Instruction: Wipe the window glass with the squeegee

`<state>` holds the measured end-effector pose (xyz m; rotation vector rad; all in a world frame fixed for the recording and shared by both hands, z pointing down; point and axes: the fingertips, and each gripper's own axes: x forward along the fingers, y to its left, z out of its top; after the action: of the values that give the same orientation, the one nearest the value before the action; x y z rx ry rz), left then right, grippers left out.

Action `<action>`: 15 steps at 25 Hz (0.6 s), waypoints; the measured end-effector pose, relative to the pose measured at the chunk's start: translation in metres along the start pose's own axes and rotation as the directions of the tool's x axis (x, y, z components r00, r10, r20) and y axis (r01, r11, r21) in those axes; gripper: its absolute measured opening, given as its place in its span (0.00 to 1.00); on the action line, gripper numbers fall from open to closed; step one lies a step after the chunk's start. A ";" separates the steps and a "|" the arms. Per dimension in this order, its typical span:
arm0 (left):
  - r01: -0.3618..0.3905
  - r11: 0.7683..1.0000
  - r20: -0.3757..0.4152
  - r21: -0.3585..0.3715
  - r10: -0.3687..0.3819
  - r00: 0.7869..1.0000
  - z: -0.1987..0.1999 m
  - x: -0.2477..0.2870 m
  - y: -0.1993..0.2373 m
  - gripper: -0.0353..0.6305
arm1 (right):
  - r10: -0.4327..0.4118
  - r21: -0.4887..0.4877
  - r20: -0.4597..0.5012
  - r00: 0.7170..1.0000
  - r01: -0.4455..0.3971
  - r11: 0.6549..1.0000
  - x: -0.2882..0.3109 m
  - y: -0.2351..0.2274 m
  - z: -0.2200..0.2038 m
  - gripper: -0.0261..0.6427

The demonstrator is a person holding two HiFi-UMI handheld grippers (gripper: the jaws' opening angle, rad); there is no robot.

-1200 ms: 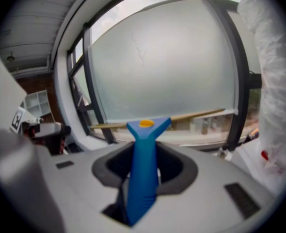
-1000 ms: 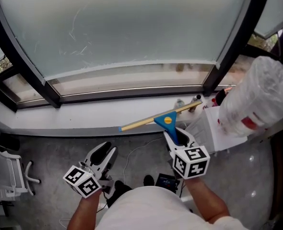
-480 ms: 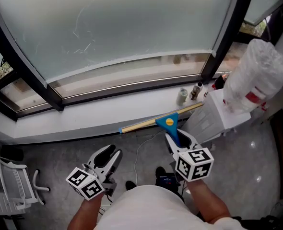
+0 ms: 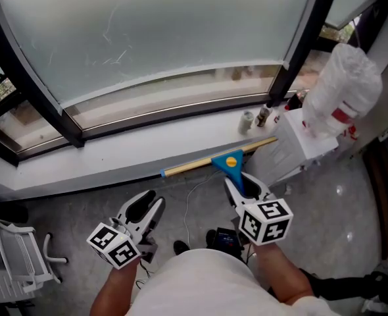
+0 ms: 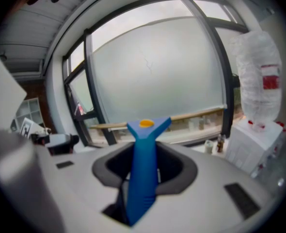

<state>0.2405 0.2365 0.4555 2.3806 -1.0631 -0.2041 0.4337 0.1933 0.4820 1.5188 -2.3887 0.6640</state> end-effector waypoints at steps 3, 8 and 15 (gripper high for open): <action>-0.004 1.000 0.019 -0.007 0.004 1.000 0.003 -0.002 -0.003 0.29 | 0.000 -0.015 0.002 1.000 0.000 1.000 -0.002 0.000 0.005 0.26; -0.008 1.000 0.035 -0.001 0.008 0.999 0.007 0.000 -0.011 0.29 | 0.002 -0.022 0.010 1.000 -0.002 1.000 -0.004 -0.003 0.008 0.26; -0.003 1.000 0.053 0.012 0.003 0.999 0.011 0.010 -0.020 0.29 | -0.005 -0.043 0.031 1.000 0.006 0.999 -0.009 -0.015 0.017 0.26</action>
<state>0.2564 0.2359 0.4368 2.3965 -1.0948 -0.2615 0.4517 0.1868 0.4676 1.5290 -2.4043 0.5886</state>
